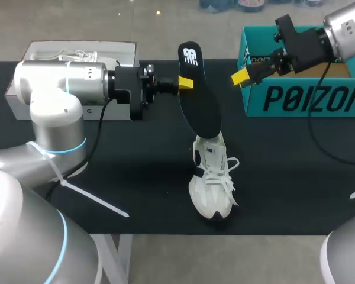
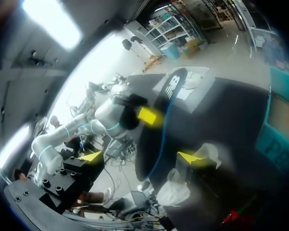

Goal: Take the shoe out of the shoebox, open the shoe tongue, remove and reinsert the insole, then place the shoe into the shoebox

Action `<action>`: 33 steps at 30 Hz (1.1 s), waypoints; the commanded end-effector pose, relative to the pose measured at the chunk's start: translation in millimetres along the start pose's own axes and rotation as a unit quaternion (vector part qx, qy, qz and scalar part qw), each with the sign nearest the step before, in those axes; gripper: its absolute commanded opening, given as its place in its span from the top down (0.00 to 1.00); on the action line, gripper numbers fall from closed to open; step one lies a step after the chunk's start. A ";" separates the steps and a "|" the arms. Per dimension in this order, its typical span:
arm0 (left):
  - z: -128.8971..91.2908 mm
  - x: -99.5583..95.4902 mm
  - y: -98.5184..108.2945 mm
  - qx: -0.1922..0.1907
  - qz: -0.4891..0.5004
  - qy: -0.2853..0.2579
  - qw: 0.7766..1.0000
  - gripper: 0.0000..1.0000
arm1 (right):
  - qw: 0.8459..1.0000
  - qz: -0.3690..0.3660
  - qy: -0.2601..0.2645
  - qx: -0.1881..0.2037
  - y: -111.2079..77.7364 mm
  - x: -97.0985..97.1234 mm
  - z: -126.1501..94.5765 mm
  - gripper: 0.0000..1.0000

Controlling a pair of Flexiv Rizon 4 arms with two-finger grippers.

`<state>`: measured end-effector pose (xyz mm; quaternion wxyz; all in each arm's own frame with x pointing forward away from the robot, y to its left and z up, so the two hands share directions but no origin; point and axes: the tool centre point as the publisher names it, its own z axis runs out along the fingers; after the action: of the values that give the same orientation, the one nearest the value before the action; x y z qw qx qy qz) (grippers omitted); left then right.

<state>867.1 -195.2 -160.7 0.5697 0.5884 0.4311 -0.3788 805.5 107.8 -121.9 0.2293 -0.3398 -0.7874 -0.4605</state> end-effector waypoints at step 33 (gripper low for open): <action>1.3 0.3 -0.4 -0.001 0.001 0.000 1.000 1.00 | 0.999 -0.007 0.037 0.017 19.5 -21.6 67.9 0.09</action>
<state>867.1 -195.4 -160.7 0.5697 0.5884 0.4310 -0.3788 832.4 170.2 -157.5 0.2616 -0.3116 -0.7891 -0.4603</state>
